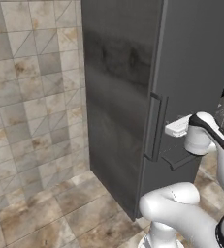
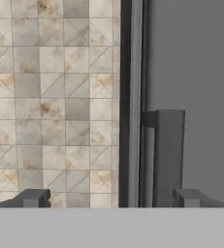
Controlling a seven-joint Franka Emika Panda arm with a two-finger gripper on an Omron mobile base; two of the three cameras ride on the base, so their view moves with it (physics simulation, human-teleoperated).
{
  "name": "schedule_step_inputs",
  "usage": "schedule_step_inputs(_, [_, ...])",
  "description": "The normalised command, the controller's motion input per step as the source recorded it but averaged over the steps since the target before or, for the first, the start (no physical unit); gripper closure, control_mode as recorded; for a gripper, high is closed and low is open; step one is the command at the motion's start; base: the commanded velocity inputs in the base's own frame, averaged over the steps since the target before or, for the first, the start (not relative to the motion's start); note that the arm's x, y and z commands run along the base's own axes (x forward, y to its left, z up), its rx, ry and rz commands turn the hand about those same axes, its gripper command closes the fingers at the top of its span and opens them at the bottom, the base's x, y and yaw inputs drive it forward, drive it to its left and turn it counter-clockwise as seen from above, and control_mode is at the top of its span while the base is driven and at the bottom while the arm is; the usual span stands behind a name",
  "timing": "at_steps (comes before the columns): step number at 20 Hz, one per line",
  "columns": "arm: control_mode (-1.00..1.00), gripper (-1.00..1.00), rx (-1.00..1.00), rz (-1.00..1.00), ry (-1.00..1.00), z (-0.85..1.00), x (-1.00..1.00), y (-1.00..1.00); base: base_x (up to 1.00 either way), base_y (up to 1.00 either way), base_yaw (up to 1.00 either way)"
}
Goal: Open the fridge, grab two sodas, and place both sodas inside the bowl with ice on the dining counter.
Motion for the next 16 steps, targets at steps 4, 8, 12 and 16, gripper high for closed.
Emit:
schedule_step_inputs(4, [-1.00,-1.00,0.00,0.00,0.00,0.00,0.26,0.01,0.00,0.00,0.00])
schedule_step_inputs(8, [-1.00,-1.00,0.00,0.00,0.00,0.00,0.23,0.00,0.00,0.00,0.00])
schedule_step_inputs(12, [-1.00,-1.00,0.00,0.00,0.00,0.00,0.23,0.00,0.00,0.00,0.00])
schedule_step_inputs(16, [-1.00,-1.00,0.00,0.00,0.00,-0.01,0.23,0.00,0.00,0.00,0.00])
